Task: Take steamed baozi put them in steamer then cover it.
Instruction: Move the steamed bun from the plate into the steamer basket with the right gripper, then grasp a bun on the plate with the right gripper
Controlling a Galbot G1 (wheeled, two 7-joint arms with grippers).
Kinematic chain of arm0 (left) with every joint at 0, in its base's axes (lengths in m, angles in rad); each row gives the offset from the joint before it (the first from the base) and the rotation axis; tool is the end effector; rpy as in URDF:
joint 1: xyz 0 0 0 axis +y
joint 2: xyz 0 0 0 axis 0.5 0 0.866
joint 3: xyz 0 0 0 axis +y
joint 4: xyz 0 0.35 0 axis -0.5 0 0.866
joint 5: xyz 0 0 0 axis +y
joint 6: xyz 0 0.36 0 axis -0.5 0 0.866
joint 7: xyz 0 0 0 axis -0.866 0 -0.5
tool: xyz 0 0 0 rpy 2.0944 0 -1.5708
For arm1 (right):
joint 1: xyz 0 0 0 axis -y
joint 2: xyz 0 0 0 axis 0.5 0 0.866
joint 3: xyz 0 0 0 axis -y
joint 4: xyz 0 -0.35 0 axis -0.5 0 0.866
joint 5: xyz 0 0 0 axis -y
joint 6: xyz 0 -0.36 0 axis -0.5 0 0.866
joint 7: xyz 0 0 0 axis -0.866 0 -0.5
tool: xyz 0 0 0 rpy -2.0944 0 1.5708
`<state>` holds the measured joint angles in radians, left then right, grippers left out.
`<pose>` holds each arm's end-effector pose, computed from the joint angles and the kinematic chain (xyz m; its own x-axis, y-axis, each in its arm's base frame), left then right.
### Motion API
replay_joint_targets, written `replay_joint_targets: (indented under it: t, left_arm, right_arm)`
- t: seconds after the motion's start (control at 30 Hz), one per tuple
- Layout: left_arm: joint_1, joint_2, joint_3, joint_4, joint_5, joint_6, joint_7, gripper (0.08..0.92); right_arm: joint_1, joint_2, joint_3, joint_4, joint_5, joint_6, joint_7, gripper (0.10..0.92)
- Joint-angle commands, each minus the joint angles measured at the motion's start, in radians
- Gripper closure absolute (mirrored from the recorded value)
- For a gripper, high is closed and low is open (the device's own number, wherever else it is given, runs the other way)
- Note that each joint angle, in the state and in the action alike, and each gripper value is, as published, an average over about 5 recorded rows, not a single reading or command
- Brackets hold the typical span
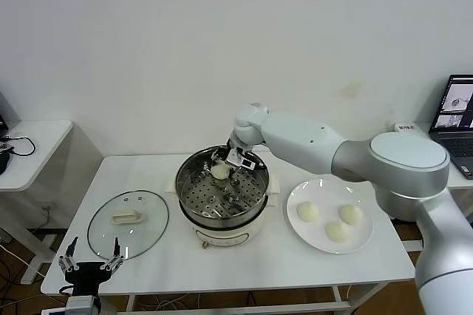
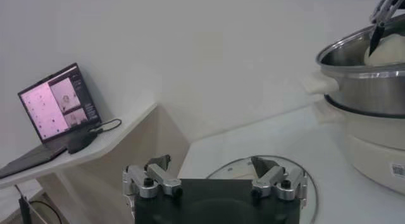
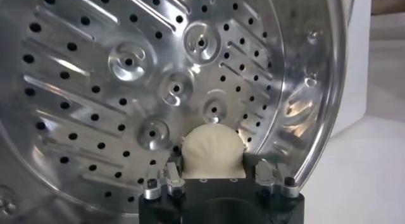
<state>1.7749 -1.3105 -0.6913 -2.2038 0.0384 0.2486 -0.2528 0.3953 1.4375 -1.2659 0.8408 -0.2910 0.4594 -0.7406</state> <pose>0.1339 0.0821 -0.2799 -0.9319 -0.2952 0.2107 -0.1926 0.8950 0.4023 0.6071 0.1811 -0.1370 -0.2900 -0.3484 0.8914 -0.2058 -0.8869 -0.4136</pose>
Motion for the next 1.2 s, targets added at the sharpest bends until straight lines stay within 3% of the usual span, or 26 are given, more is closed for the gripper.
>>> replay_joint_targets:
  t: [0.03,0.23,0.47,0.57,0.87,1.2]
  left_arm:
    - [-0.002,-0.001,0.006,-0.001,0.002,0.002,0.001,0.177]
    - [0.002,0.0,0.006,-0.006,0.003,0.005,0.001,0.177]
    - [0.004,0.006,0.005,-0.019,0.001,0.009,0.005,0.177]
    - [0.004,0.009,0.009,-0.028,0.001,0.012,0.009,0.177]
    - [0.006,0.025,0.016,-0.058,0.002,0.029,0.024,0.177]
    - [0.006,0.038,0.026,-0.049,0.006,0.03,0.024,0.177]
  right_arm:
    - [-0.018,0.025,0.014,-0.066,-0.055,0.041,0.013,0.366]
    - [0.028,-0.009,0.008,-0.01,0.05,0.01,-0.013,0.223]
    - [0.216,-0.156,-0.053,0.283,0.416,-0.294,-0.162,0.203]
    - [0.272,-0.247,-0.056,0.407,0.479,-0.438,-0.206,0.202]
    - [0.335,-0.59,-0.051,0.671,0.541,-0.694,-0.274,0.203]
    - [0.133,-0.939,0.043,0.787,0.445,-0.756,-0.286,0.203]
